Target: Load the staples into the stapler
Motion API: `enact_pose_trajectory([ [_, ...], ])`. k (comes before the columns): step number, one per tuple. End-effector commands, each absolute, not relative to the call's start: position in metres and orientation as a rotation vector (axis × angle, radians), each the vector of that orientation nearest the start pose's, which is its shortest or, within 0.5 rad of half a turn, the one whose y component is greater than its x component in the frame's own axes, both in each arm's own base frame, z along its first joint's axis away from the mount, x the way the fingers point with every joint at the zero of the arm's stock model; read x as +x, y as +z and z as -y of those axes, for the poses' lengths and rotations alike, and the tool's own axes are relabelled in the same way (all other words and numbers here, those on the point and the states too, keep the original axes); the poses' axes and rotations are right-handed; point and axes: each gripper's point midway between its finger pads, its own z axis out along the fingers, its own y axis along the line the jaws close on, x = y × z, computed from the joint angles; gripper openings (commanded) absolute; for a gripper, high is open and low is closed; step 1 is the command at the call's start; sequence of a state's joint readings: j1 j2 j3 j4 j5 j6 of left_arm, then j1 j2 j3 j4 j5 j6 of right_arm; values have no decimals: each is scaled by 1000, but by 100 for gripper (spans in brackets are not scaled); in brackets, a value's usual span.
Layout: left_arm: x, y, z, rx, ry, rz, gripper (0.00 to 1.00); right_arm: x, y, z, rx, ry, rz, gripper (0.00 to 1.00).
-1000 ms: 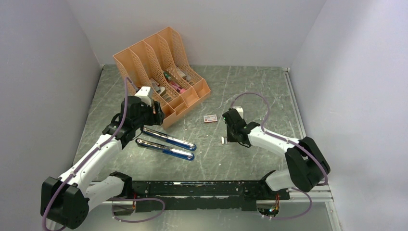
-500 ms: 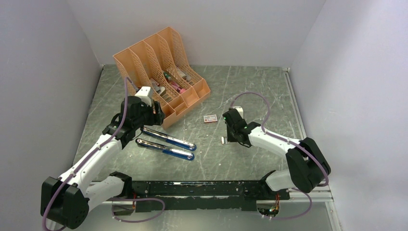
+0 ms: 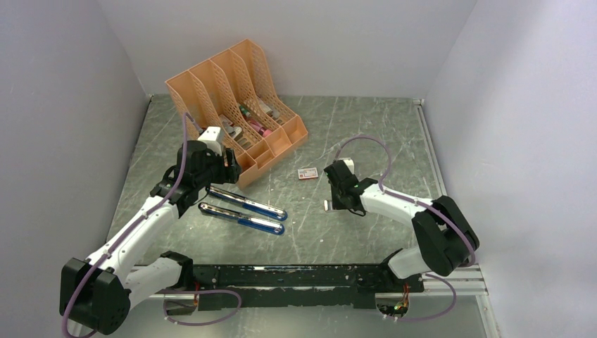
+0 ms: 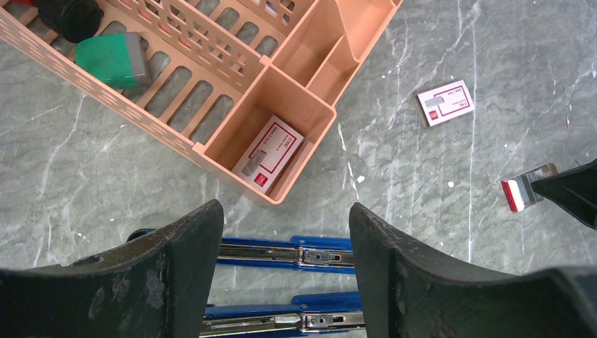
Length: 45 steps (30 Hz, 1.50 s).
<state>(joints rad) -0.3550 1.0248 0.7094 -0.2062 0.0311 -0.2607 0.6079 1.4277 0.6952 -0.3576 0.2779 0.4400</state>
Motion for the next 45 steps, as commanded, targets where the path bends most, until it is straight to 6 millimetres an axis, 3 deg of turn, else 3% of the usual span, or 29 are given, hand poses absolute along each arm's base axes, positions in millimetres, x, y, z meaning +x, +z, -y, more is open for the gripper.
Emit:
enact_pose_trajectory([
  [1,312,178,133,133,-427,-2058,70,258,21,-133,-111,-27,-2577,22],
  [14,312,179,133,133,-429,-2057,70,261,30,-130,-87,-40,-2552,39],
  [25,313,178,133,133,-429,-2058,70,263,32,-136,-98,-6,-2548,28],
  [45,313,178,133,132,-430,-2058,70,264,34,-144,-127,47,-2542,24],
])
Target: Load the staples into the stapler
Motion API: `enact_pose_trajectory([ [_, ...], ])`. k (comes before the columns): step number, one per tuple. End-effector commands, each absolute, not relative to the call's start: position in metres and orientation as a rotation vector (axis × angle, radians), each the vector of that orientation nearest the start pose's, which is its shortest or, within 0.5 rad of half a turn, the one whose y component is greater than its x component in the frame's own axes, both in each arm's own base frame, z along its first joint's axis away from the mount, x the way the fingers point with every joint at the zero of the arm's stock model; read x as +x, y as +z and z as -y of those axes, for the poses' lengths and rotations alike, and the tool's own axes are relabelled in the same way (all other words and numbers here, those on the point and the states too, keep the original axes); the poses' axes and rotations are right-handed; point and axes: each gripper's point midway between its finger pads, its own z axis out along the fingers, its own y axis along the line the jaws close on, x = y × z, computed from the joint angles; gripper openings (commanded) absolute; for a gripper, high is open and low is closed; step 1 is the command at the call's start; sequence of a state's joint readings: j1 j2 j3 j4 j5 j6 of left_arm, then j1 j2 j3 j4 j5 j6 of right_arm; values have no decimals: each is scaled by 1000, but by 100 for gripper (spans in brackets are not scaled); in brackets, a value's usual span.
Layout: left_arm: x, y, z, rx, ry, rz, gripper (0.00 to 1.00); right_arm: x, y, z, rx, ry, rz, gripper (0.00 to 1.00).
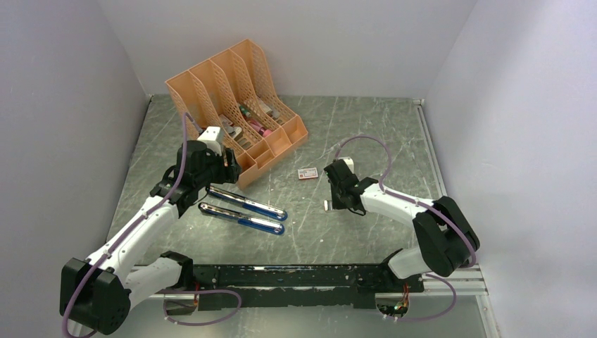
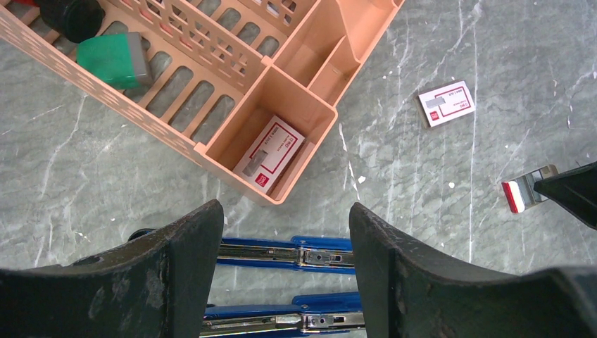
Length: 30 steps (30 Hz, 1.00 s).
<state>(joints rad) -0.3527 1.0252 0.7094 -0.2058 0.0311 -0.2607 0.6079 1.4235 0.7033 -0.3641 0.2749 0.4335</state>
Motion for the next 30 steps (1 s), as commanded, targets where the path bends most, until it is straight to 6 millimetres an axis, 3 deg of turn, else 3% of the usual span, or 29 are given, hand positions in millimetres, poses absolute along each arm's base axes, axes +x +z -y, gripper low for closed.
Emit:
enact_pose_trajectory([
  [1,313,178,133,132,-430,-2060,70,264,35,-144,-128,47,-2543,24],
  [12,313,178,133,132,-431,-2058,70,266,43,-144,-121,51,-2520,25],
  [30,313,177,133,131,-428,-2061,70,262,29,-144,-136,41,-2562,25],
])
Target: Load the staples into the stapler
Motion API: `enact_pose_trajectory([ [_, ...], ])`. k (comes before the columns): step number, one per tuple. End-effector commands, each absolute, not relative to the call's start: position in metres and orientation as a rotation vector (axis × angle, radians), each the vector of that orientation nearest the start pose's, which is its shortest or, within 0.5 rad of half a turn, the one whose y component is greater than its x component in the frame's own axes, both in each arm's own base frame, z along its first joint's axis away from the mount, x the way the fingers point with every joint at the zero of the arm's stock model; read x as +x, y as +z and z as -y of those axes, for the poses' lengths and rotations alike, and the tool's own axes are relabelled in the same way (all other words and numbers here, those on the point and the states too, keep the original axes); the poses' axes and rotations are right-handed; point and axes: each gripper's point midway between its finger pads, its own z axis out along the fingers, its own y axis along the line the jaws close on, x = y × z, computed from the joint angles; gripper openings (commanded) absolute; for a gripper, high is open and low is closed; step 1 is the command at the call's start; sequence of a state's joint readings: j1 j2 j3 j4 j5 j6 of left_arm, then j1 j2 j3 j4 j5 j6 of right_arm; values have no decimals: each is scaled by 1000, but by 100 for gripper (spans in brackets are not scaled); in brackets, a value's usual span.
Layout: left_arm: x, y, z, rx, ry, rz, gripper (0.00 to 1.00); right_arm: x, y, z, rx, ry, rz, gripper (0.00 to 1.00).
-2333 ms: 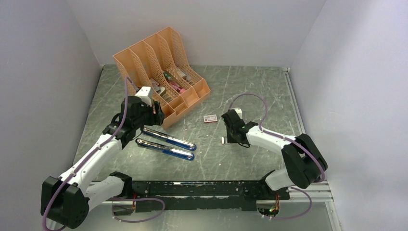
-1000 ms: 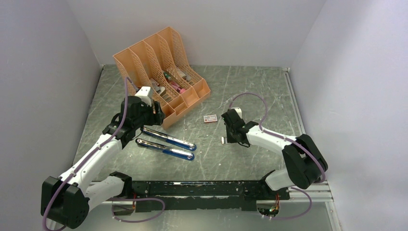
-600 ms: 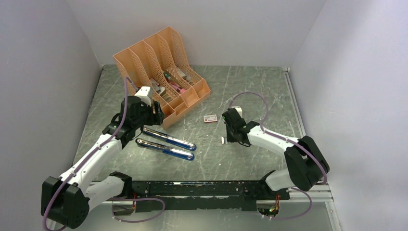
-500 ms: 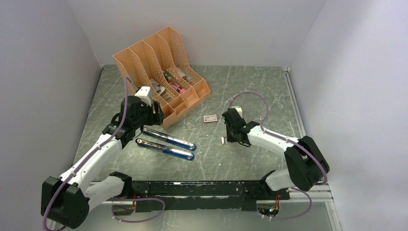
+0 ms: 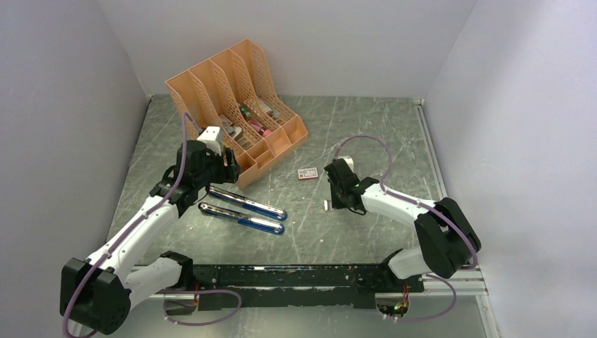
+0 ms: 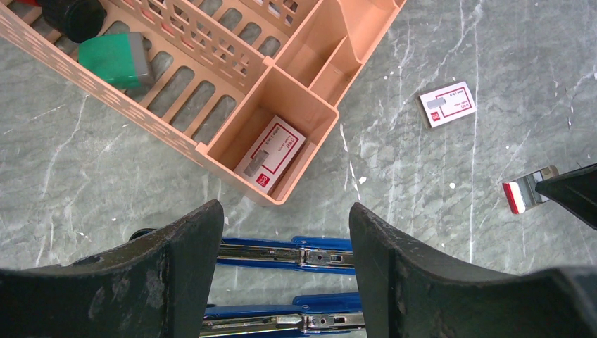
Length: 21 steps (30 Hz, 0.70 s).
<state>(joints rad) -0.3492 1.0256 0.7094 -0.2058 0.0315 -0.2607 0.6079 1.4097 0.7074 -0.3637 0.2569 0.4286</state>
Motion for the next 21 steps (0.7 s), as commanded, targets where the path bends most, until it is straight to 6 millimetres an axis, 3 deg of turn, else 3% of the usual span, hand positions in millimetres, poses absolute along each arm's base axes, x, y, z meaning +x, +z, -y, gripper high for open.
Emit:
enact_pose_trajectory([
  [1,313,177,133,132,-429,-2061,70,261,29,-143,-133,38,-2564,25],
  [21,313,178,133,132,-430,-2060,70,258,23,-137,-147,-21,-2594,25],
])
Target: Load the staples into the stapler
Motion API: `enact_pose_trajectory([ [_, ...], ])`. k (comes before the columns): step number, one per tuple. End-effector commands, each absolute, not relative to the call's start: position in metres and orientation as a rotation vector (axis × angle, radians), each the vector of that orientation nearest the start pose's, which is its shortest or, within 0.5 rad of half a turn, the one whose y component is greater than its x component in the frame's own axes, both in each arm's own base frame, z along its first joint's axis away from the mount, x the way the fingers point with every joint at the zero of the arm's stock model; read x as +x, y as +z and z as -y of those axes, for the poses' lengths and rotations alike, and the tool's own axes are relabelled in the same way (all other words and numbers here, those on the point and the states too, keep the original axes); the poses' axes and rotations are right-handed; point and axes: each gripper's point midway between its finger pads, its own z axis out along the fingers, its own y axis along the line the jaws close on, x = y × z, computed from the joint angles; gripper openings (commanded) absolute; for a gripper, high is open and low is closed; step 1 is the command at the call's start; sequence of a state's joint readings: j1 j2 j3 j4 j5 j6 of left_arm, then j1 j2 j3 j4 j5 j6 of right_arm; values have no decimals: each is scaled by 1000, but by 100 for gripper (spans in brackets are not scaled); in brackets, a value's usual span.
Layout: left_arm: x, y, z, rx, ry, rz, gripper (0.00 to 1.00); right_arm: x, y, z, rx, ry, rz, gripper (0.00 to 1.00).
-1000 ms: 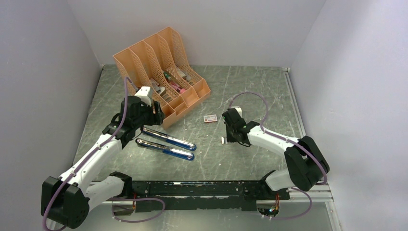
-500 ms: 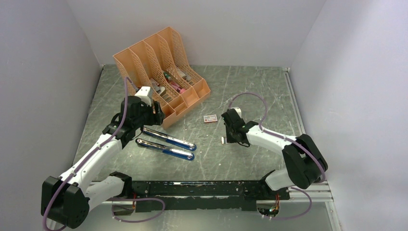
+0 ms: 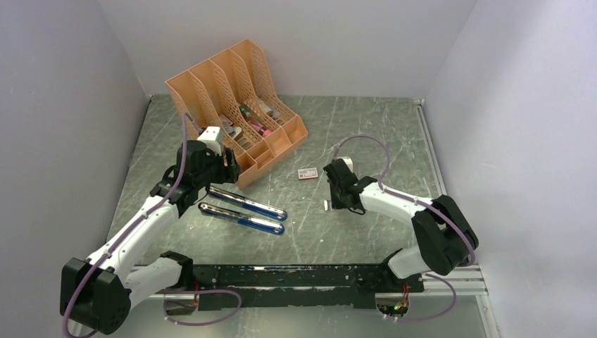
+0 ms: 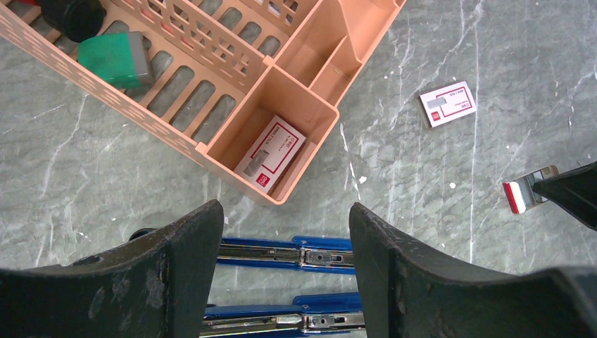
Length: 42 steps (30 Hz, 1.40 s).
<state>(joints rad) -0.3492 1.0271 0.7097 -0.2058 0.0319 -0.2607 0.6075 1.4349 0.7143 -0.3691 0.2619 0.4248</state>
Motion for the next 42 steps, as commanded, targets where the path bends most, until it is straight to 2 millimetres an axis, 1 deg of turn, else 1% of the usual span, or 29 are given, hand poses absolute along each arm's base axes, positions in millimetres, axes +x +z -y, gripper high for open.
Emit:
enact_pose_trajectory([
  [1,313,178,134,133,-431,-2059,70,258,23,-136,-147,-26,-2597,25],
  [7,314,178,133,131,-429,-2060,70,258,22,-134,-150,-44,-2603,25],
  [13,314,179,133,131,-431,-2056,70,260,26,-134,-157,-55,-2593,26],
  [34,314,177,133,131,-429,-2063,70,256,18,-135,-165,-45,-2617,25],
  [38,314,177,133,132,-430,-2063,70,258,23,-134,-152,-48,-2601,23],
  [42,314,178,133,131,-430,-2060,70,263,34,-134,-130,-40,-2560,21],
])
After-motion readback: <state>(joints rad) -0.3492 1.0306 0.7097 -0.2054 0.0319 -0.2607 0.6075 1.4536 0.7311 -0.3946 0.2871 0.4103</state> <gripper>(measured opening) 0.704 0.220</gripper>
